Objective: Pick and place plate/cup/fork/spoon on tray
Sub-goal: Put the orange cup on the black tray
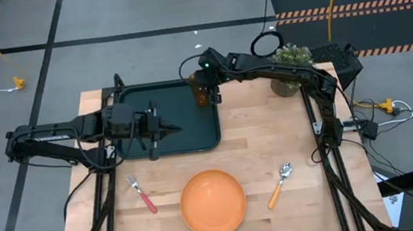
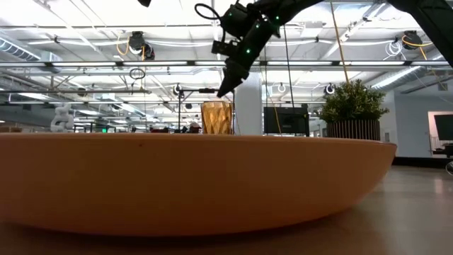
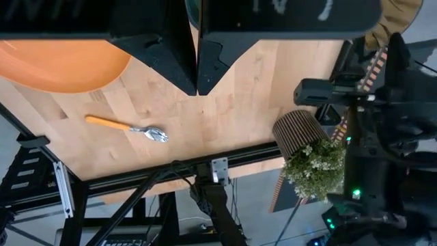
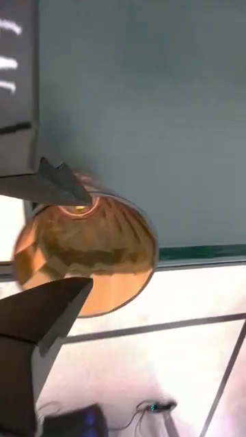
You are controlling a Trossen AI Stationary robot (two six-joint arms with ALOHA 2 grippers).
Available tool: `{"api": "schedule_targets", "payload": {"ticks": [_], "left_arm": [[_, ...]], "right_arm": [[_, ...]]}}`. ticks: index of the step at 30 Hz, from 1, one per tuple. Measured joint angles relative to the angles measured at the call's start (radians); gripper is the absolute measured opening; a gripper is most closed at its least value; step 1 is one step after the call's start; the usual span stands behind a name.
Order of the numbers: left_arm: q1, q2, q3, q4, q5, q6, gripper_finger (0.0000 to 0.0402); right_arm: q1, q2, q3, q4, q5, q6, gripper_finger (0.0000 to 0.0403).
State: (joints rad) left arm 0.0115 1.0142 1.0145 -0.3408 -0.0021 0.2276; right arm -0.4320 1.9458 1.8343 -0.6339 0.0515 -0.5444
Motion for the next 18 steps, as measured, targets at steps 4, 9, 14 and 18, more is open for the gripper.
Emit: {"api": "schedule_targets", "payload": {"ticks": [4,9,14,18], "left_arm": [[0.000,0.000,0.000,-0.003,0.000,0.000,0.0017],[0.000,0.000,0.000,-0.008,0.000,0.000,0.0017],[0.000,0.000,0.000,-0.011,0.000,-0.001,0.0017],[0.000,0.000,0.000,-0.033,0.000,-0.003,0.0017]], "right_arm": [[0.023,-0.026,0.001,-0.001,-0.050,0.066,0.0188],[0.063,-0.032,0.001,-0.005,-0.185,0.159,0.0189],[0.121,-0.031,-0.010,0.023,-0.184,0.169,0.0189],[0.164,-0.038,-0.091,0.115,-0.184,0.161,0.0189]]}}
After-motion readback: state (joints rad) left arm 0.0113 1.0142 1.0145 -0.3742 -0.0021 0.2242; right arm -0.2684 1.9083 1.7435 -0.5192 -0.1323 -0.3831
